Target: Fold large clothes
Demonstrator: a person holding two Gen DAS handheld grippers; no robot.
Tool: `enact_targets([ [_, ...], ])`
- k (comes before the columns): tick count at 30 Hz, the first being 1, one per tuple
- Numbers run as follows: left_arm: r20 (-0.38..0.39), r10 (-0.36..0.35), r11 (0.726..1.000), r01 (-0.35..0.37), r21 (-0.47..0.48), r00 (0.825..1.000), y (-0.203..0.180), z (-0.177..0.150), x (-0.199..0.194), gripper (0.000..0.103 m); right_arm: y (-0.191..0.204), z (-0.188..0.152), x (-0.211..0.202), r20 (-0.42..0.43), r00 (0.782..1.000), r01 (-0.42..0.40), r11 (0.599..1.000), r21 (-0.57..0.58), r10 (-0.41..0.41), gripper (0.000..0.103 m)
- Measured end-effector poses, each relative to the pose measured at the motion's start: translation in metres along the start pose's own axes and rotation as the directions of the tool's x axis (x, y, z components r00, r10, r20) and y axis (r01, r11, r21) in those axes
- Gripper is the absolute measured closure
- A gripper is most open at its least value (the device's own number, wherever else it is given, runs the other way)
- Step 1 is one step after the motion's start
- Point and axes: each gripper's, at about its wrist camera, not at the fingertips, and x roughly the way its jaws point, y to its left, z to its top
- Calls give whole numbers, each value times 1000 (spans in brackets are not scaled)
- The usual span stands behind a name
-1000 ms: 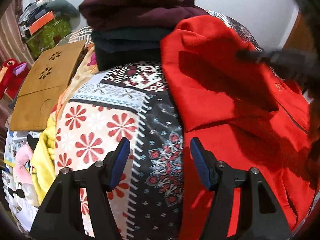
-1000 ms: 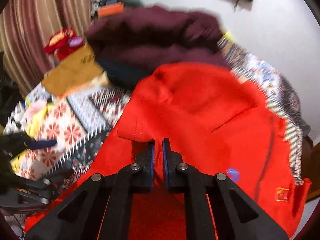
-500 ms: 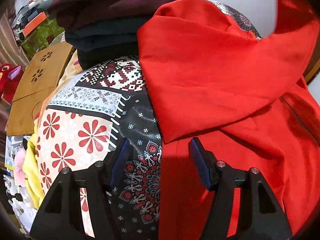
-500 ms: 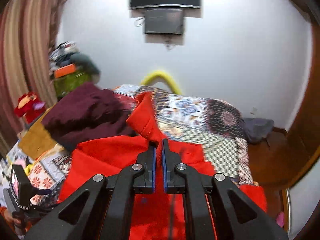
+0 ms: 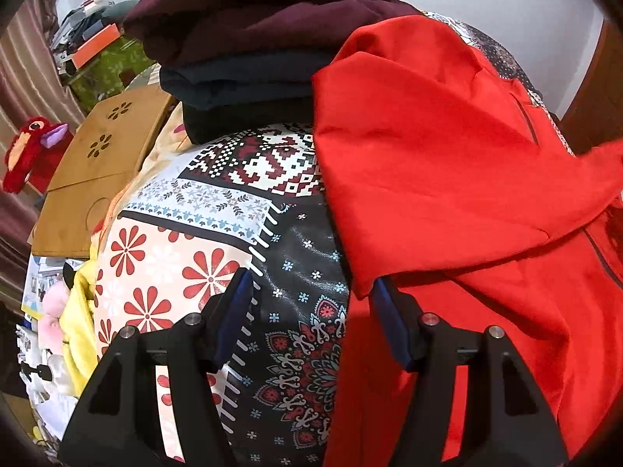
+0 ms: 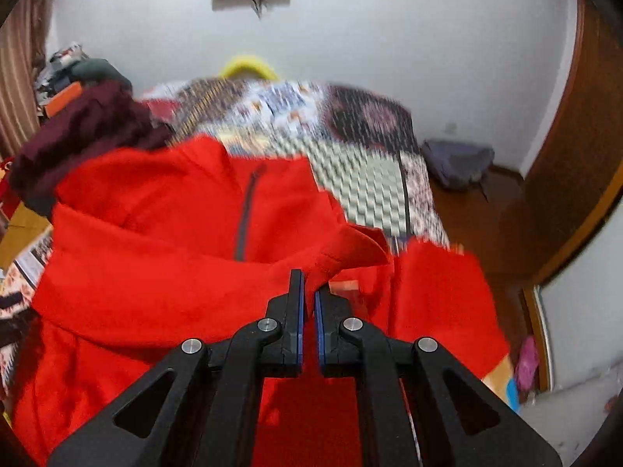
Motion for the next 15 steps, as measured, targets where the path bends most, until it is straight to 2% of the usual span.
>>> enact_targets([
  [5, -3, -3, 1000, 3, 0, 1000, 1, 0, -1, 41, -21, -20, 22, -129, 991, -30, 999, 35, 34, 99],
  [9, -10, 6, 1000, -6, 8, 1000, 0, -1, 0, 40, -26, -29, 27, -198, 978, -56, 997, 44, 64, 99],
  [15, -14, 23, 999, -23, 43, 1000, -5, -7, -3, 40, -34, -36, 20, -237, 965, -92, 992, 84, 109, 97],
])
